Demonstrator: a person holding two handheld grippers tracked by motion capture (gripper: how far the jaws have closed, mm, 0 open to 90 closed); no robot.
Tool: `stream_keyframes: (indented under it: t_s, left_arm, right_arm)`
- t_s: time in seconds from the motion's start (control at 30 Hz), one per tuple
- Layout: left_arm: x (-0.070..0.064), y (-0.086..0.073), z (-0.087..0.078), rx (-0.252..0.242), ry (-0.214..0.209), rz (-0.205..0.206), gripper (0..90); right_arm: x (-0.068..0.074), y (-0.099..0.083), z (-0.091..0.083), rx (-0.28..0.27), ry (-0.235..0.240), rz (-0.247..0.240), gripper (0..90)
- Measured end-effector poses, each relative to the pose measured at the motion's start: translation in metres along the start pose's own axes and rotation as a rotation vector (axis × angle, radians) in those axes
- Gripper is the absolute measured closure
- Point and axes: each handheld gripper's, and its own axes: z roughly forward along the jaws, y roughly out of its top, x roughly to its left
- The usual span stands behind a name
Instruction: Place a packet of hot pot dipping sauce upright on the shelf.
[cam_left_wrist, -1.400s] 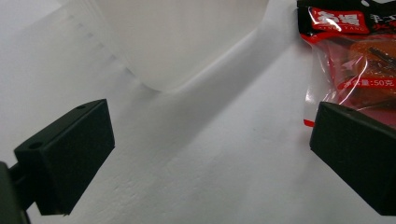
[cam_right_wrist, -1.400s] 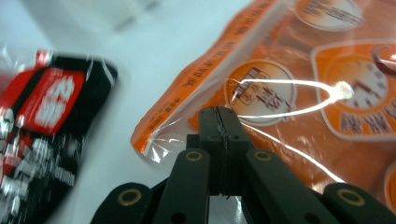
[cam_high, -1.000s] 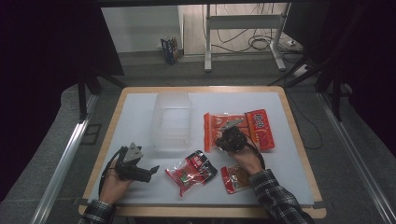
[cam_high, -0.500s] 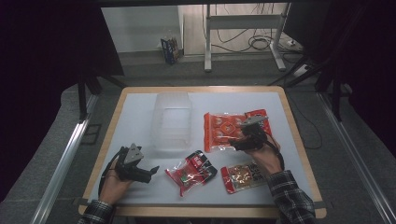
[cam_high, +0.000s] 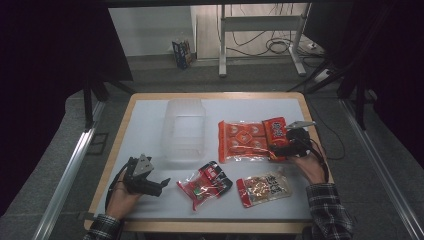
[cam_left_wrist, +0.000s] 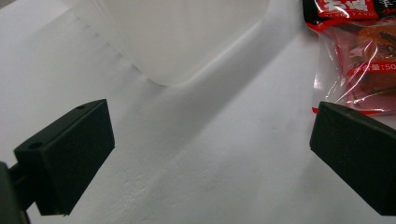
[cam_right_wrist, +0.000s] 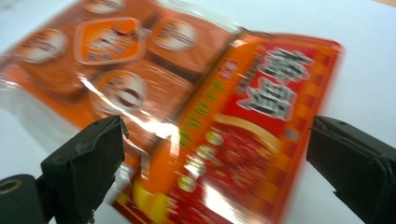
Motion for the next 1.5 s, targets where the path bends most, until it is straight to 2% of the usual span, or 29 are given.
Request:
stream_keyframes:
  t_s: [0.1, 0.17, 0.2, 0.43, 0.57, 0.6, 0.77, 0.97, 1.07, 1.1, 1.17, 1.27, 1.37, 1.43, 1.5]
  left_arm:
    - [0.0, 0.0, 0.0, -0.001, -0.001, -0.002, 0.0]
    - [0.0, 0.0, 0.0, -0.001, -0.002, -0.001, 0.0]
    - [0.0, 0.0, 0.0, 0.003, -0.003, 0.003, 0.0]
    - [-0.001, 0.0, 0.001, 0.006, -0.009, 0.005, 0.0]
    - [-0.002, 0.0, 0.001, 0.01, -0.012, 0.015, 0.0]
    - [-0.003, 0.0, 0.001, 0.009, -0.011, 0.019, 0.0]
    - [-0.003, 0.0, 0.001, 0.011, -0.012, 0.027, 0.0]
    - [-0.004, 0.0, 0.003, 0.011, -0.017, 0.032, 0.0]
    - [-0.005, 0.001, 0.002, 0.01, -0.014, 0.046, 0.0]
    - [-0.005, 0.001, 0.002, 0.01, -0.014, 0.046, 0.0]
    - [-0.005, 0.002, 0.0, -0.013, 0.0, 0.047, 0.0]
    - [-0.004, 0.002, -0.002, -0.031, 0.005, 0.033, 0.0]
    - [-0.003, 0.002, -0.002, -0.037, 0.005, 0.025, 0.0]
    - [-0.003, 0.002, -0.002, -0.031, 0.002, 0.027, 0.0]
    - [-0.004, 0.002, -0.002, -0.028, 0.001, 0.028, 0.0]
  right_arm:
    - [-0.011, -0.005, -0.003, -0.001, 0.007, 0.047, 4.0]
    - [-0.014, -0.007, -0.003, 0.002, 0.012, 0.062, 4.1]
    - [-0.018, -0.01, -0.001, 0.017, 0.019, 0.076, 4.1]
    - [-0.02, -0.015, 0.006, 0.054, 0.054, 0.089, 7.2]
    - [-0.022, -0.017, 0.008, 0.072, 0.066, 0.117, 11.6]
    - [-0.022, -0.019, 0.01, 0.082, 0.082, 0.133, 14.0]
    - [-0.02, -0.018, 0.015, 0.108, 0.11, 0.132, 20.5]
    - [-0.011, -0.011, 0.015, 0.085, 0.152, 0.127, 28.8]
    - [-0.005, -0.007, 0.015, 0.079, 0.163, 0.113, 36.5]
    - [-0.005, -0.007, 0.015, 0.079, 0.163, 0.113, 36.5]
    - [-0.003, -0.002, 0.016, 0.103, 0.174, 0.132, 41.3]
    - [-0.002, 0.0, 0.018, 0.108, 0.158, 0.131, 45.8]
    - [-0.002, 0.001, 0.021, 0.107, 0.145, 0.134, 46.5]
    - [-0.002, 0.003, 0.023, 0.089, 0.136, 0.143, 47.5]
    - [-0.002, 0.006, 0.025, 0.076, 0.117, 0.142, 52.1]
